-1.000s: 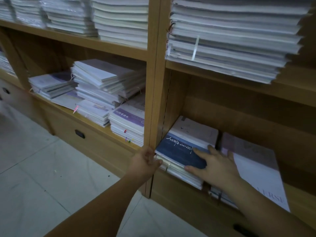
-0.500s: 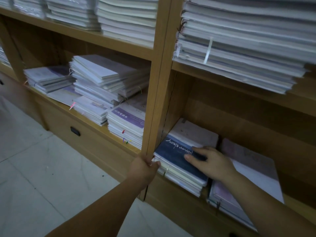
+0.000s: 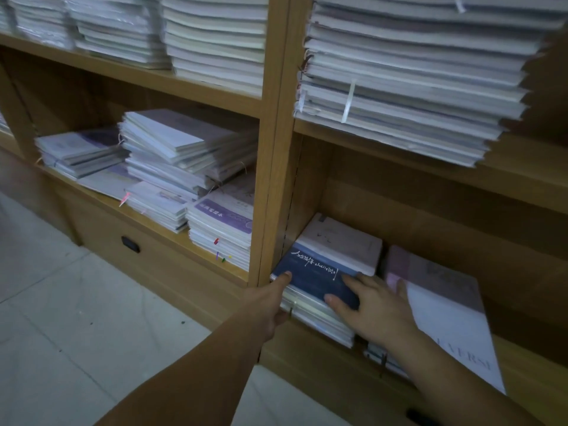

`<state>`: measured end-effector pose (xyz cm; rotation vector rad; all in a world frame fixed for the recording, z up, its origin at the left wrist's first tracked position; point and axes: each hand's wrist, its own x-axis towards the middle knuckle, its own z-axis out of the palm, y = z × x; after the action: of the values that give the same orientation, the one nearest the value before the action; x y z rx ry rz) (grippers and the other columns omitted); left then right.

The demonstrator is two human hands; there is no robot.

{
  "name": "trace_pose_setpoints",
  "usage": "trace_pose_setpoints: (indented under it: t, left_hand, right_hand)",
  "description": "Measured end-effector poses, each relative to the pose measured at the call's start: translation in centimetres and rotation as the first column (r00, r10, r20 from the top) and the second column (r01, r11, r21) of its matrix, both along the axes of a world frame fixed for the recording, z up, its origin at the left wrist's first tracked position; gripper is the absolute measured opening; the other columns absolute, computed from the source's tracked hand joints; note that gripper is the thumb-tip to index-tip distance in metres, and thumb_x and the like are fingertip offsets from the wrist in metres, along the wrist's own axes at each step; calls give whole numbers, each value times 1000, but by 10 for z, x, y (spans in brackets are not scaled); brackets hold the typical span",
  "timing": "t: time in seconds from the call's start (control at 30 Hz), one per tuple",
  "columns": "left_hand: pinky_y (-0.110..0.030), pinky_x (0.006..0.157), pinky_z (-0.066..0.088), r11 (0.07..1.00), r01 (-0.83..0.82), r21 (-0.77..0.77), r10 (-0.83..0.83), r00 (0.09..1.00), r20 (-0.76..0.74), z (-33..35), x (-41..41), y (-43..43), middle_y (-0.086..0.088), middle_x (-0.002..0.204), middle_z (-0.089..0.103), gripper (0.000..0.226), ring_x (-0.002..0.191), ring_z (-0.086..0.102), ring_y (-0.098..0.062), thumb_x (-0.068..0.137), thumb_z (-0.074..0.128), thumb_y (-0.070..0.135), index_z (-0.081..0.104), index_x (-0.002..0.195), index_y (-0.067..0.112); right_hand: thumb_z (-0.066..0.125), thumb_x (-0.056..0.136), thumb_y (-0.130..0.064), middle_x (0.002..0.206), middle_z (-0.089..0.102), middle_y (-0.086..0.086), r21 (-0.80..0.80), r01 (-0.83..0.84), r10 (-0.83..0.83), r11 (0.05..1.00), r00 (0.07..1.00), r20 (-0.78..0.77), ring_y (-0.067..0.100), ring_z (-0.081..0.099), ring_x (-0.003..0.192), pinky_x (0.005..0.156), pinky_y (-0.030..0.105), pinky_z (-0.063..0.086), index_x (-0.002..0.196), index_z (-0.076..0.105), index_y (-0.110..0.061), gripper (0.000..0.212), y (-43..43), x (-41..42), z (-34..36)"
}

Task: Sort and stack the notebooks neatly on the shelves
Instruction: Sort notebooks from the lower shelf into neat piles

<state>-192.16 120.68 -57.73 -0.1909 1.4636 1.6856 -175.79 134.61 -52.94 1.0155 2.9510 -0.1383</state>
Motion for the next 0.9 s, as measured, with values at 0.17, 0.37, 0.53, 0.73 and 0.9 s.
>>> trace_pose_setpoints:
  t: [0.17,0.37,0.53,0.73,0.9]
  left_hand:
    - [-33,64,62,995,68,-67,-69,998,-14,1,0,-2,-15,113,69,72,95,72,-31,65,90,53,61,117,12]
    - [-41,83,57,915,383,-123,-382,924,31,19,14,-60,-17,88,67,45,77,64,-28,82,79,32,65,113,3]
    - [-42,83,58,718,644,-263,-645,758,96,14,8,-102,-17,97,75,69,89,72,-35,58,77,29,65,122,6]
    - [-50,82,59,707,644,-294,-671,741,9,21,19,-89,-14,112,76,66,105,73,-36,74,80,59,69,123,16]
    - [-53,103,53,804,565,-183,-588,802,-105,30,15,-93,-17,115,75,60,109,72,-37,79,85,39,66,127,8]
  right_hand:
    - [39,84,-84,156,39,-7,-15,-36,30,999,948,-315,16,39,140,118,40,34,146,50,-37,78,-28,40,-2]
    - [48,94,-62,103,54,-14,-369,217,-370,904,830,-418,2,56,86,75,26,51,118,57,-35,37,-76,72,13]
    - [56,97,-53,108,59,-20,-815,153,-574,559,780,-248,2,56,96,86,26,43,115,53,-36,25,-104,84,-2]
    - [59,92,-61,140,58,-9,-963,148,-743,224,666,-71,21,59,125,106,46,49,135,53,-37,49,-104,71,-35]
    - [70,91,-48,126,70,-6,-997,54,-749,47,662,1,23,69,114,103,49,52,135,57,-32,48,-96,63,-37]
